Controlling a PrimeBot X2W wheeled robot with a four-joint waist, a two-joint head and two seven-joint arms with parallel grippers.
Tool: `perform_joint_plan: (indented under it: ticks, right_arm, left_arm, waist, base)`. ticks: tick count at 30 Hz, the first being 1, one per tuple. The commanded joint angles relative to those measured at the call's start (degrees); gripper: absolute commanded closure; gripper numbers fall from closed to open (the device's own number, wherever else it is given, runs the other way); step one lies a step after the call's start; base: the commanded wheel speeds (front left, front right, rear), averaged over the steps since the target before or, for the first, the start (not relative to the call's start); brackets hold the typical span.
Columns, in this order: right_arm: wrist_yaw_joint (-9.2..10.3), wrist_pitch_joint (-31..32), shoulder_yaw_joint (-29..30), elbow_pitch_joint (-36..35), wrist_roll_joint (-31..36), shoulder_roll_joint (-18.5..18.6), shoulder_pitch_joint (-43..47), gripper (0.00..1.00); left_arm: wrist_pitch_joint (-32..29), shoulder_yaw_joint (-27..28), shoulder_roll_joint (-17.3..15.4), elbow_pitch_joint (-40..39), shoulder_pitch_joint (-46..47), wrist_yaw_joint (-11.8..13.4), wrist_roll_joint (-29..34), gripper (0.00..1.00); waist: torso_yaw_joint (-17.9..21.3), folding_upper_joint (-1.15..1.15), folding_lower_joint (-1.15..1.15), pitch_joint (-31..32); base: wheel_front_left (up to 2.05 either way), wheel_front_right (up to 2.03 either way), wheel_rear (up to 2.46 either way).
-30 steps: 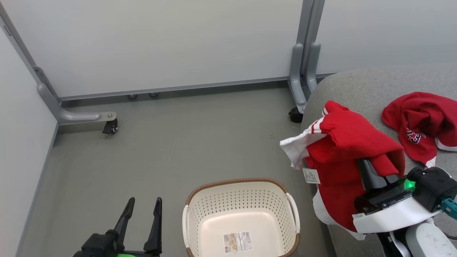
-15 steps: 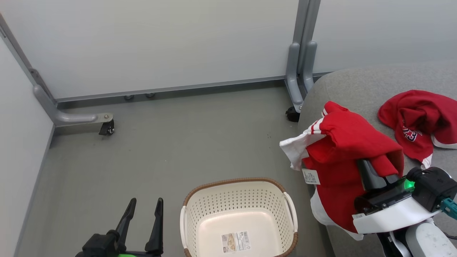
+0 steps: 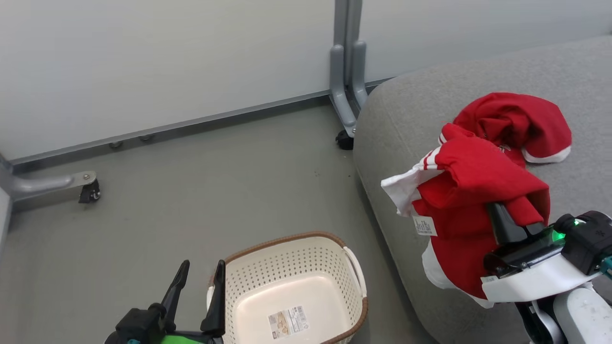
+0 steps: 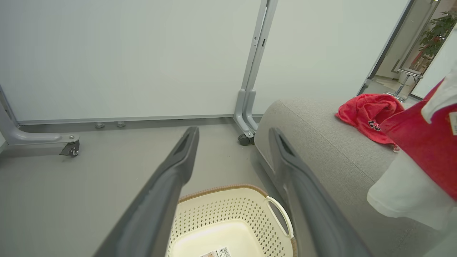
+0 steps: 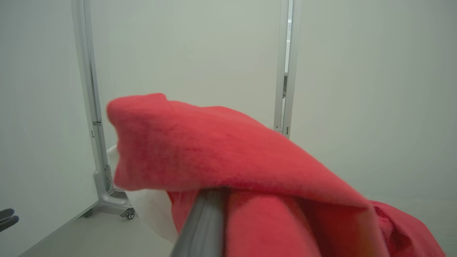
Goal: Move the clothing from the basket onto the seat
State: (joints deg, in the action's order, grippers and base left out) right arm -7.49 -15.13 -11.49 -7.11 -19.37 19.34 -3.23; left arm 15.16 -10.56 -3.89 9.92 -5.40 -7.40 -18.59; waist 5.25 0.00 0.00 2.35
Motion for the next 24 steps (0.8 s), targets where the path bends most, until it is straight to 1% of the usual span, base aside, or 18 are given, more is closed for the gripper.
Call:
perform_joint_plan:
  ticks: [1, 16, 18, 24]
  right_arm:
    - [0.0, 0.0, 0.3, -0.3, 0.2, 0.4, -1.1, 1.0]
    - [0.0, 0.0, 2.5, -0.5, 0.6, 0.8, -1.4, 1.0]
    - [0.0, 0.0, 3.2, -0.7, 0.6, 0.6, -1.1, 1.0]
    - [0.0, 0.0, 6.5, -1.8, 1.0, -0.6, 0.4, 1.0]
  left_arm:
    - [0.0, 0.4, 0.2, 0.0, 1.3, -0.2, -0.2, 0.0]
    - [0.0, -0.7, 0.7, 0.4, 3.9, -0.2, -0.3, 0.0]
    - [0.0, -1.1, 0.8, 0.4, 4.4, -0.2, -0.2, 0.0]
    - [0.0, -3.2, 0.4, 1.1, 7.2, -0.2, 0.0, 0.0]
  waist:
    - [5.3, 0.0, 0.0, -1.5]
    - [20.1, 0.0, 0.0, -3.4]
    - [21.5, 0.0, 0.0, -3.8]
    - [22.9, 0.0, 0.0, -5.6]
  base:
    - [0.0, 0.0, 0.0]
    - [0.0, 0.0, 0.0]
    - [0.0, 0.0, 0.0]
    - [0.0, 0.0, 0.0]
